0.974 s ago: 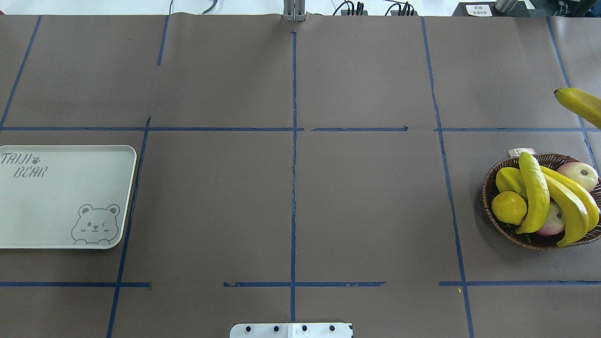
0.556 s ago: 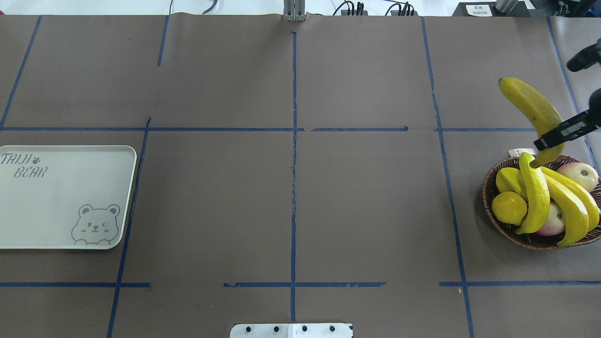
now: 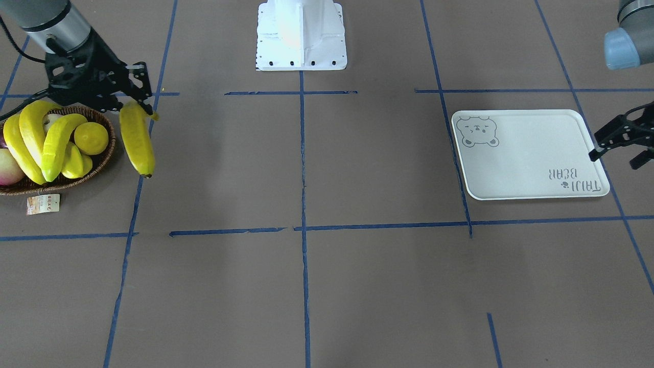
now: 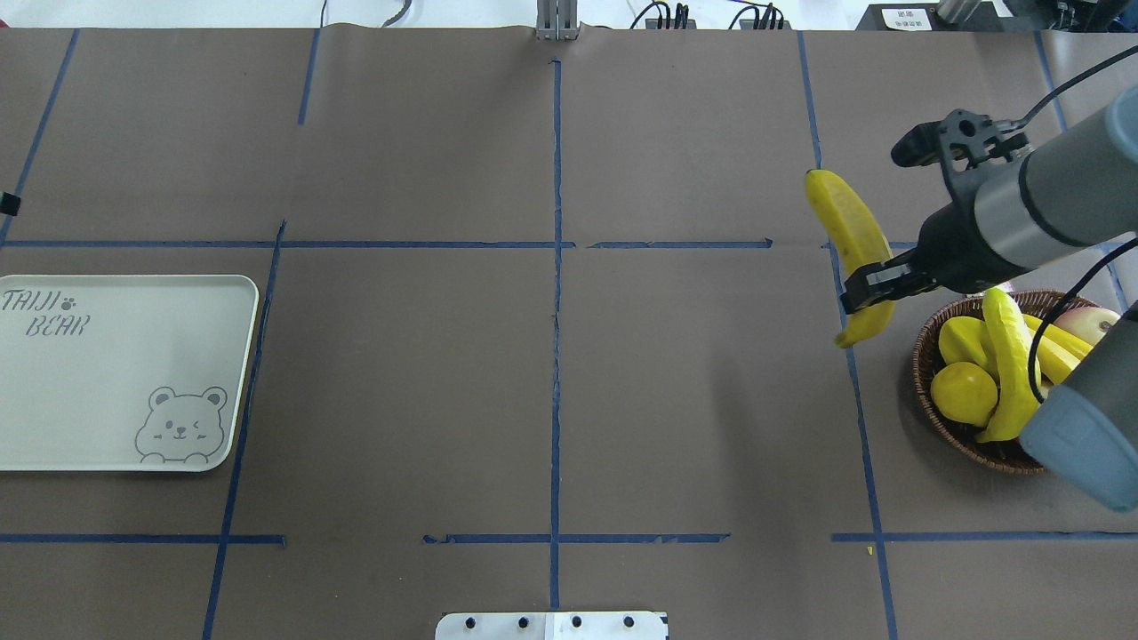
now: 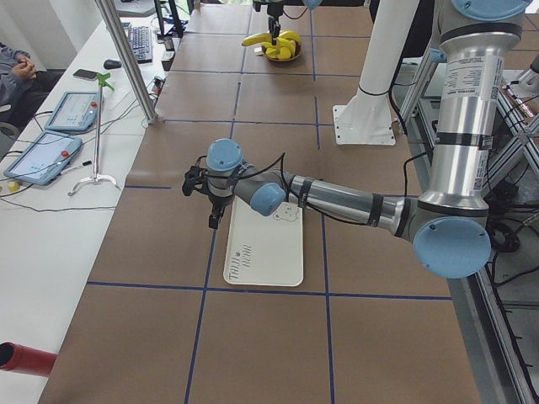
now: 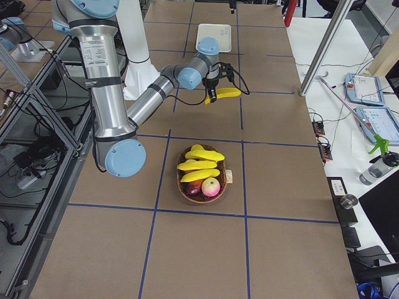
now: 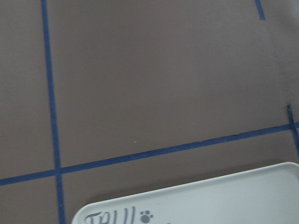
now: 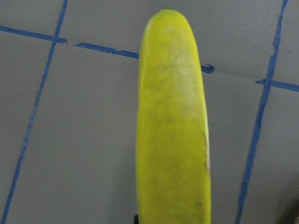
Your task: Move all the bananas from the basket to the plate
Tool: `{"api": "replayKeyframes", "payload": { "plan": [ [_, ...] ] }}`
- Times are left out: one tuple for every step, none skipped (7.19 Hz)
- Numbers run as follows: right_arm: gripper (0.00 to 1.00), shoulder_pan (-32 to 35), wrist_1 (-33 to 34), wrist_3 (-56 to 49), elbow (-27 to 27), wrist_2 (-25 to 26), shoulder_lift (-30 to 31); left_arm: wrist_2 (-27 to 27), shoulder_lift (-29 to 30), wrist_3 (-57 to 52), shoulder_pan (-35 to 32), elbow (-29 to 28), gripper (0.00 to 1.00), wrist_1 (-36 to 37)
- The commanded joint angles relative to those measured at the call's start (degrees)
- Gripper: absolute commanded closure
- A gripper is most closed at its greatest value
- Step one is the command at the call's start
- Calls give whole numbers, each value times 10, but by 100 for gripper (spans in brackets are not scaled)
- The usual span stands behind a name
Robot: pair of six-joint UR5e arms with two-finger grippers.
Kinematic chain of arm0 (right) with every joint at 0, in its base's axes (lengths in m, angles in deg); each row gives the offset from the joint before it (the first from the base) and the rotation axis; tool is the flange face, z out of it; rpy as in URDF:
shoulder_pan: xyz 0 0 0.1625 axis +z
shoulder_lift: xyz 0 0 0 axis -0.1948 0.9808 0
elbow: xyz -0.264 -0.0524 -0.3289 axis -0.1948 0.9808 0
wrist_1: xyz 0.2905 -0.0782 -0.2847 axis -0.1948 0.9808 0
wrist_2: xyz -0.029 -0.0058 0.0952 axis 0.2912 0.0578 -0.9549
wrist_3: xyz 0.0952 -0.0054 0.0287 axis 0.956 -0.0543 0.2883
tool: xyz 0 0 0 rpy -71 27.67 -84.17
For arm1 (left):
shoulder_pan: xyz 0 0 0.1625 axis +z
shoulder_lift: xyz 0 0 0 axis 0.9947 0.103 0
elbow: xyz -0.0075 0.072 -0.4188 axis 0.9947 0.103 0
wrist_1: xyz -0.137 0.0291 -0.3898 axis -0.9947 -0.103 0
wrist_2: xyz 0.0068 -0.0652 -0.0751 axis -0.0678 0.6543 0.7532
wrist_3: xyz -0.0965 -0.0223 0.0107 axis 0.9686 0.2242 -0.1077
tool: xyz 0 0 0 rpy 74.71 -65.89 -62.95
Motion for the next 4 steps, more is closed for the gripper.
{"api": "replayKeyframes", "payload": {
  "plan": [
    [95,-71,-97,88,28,45,-29,36,28,123,51,3,0,-72],
    [95,-76,-123,91,76,47,-81,52,48,163,58,-7,0,-112],
    [95,-93,-150,118,102,48,-111,53,84,215,94,-10,0,-124],
    [95,-107,-189,126,114,68,-117,51,104,261,131,-1,0,-127]
  ]
}}
